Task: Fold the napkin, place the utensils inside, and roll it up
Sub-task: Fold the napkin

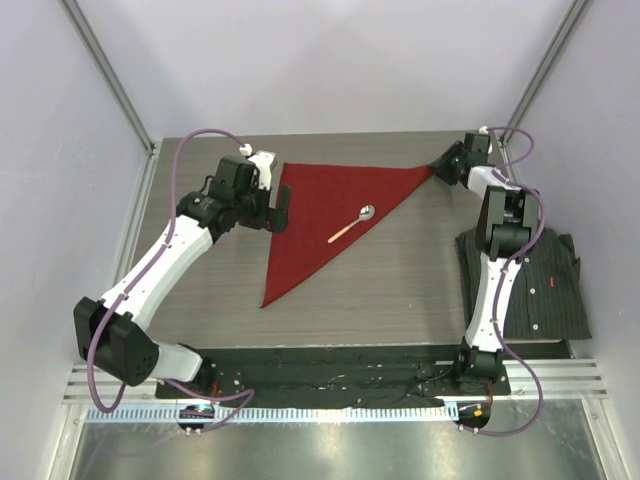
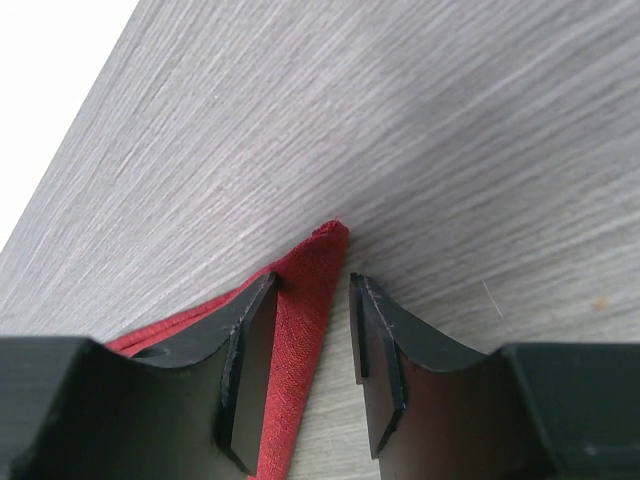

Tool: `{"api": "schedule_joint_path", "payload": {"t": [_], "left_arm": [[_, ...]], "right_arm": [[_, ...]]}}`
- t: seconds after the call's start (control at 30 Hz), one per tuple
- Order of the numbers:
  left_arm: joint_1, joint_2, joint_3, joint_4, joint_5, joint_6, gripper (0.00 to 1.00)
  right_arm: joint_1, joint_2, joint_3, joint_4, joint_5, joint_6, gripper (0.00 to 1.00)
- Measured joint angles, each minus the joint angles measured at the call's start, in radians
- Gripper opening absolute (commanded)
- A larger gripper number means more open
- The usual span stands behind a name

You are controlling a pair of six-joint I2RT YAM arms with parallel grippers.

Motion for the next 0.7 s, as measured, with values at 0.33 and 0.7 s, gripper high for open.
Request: {"api": "schedule_joint_path", "payload": {"t": [0.33,0.7], "left_arm": [[0.002,0.0,0.0,0.0,0.006,-0.011,1.0],[0.006,-0.005,0.0,0.0,0.007,-0.011,1.0]], "right_arm": [[0.0,0.027,0.037,-0.001,-0.013,-0.001,0.39],[0.0,0.032,0.041,-0.004,-0.014,-0.014,0.29]]}}
